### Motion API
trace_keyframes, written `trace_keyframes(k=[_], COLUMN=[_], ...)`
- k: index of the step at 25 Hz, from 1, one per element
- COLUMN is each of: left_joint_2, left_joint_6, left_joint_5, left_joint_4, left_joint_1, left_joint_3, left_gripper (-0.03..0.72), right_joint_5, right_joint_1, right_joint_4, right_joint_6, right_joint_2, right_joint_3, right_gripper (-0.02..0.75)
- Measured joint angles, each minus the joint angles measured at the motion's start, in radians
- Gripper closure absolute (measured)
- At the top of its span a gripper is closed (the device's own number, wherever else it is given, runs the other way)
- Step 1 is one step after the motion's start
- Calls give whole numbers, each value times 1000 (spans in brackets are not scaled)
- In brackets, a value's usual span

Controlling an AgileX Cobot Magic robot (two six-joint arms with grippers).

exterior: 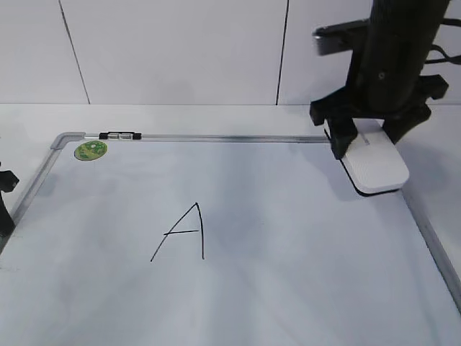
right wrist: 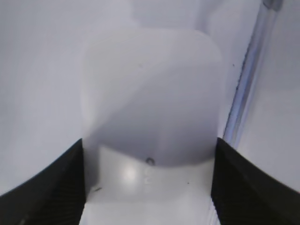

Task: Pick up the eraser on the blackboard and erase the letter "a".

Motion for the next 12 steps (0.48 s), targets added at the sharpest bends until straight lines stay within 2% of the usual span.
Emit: trace_keyframes(k=[4, 9, 12], left_joint_2=[0, 0, 0], left_joint_6=[0, 0, 0], left_joint_5=[0, 0, 0], left_joint_4=[0, 0, 0], left_joint_1=[0, 0, 0], left_joint_3=[0, 0, 0], left_gripper=[669, 669, 669], right_joint_5=[-8, -90, -137], right_joint_1=[-11, -20, -61], right_joint_4=[-38, -44, -32], right_joint_6=[47, 80, 86], right_joint_2=[0, -22, -24], right_joint_3=[110, 246, 302], right_gripper=[184, 184, 184])
